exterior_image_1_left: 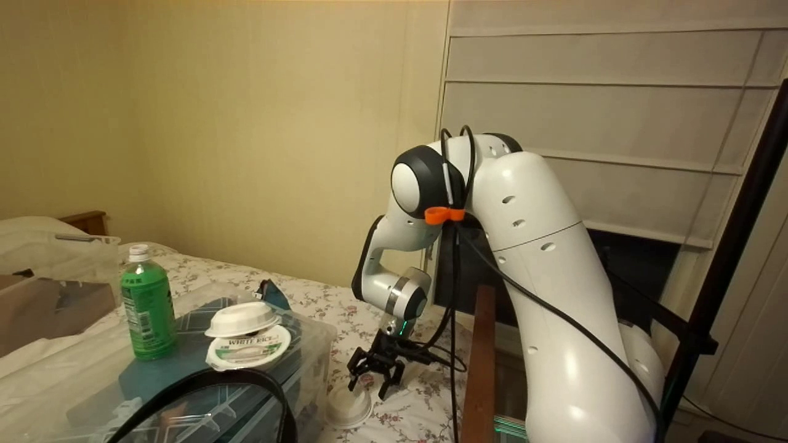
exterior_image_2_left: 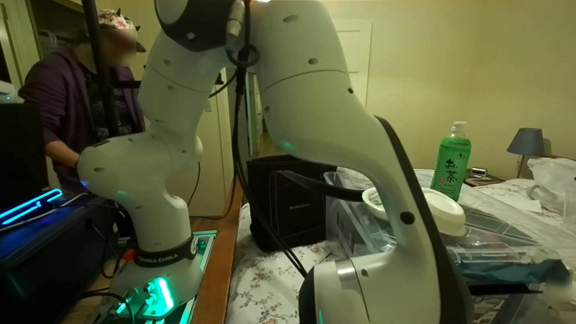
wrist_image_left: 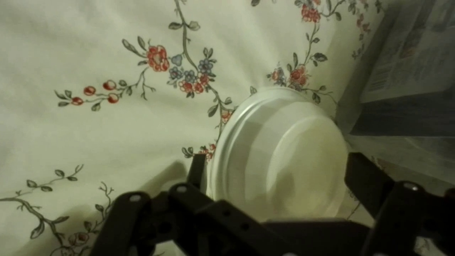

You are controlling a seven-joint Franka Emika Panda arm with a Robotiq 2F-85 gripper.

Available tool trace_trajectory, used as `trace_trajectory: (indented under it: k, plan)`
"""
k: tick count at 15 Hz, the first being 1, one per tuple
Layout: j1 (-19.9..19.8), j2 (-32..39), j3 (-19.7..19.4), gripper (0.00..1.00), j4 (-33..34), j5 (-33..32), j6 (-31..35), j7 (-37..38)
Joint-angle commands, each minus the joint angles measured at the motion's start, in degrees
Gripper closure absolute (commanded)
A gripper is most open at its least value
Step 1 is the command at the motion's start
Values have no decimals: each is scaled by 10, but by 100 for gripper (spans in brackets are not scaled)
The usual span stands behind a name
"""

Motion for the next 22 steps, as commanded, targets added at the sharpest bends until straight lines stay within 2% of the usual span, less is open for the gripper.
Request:
trace_trajectory:
  k: [1,8,16,22]
  plan:
    - [-25,14,16,0,19,7,-9,5]
    - [-56,52,42,0,33,89,-4,-24]
    - [-48,80,38,0,40,194,-2,-110]
    - [-24,75,36,0,22,240,-4,-150]
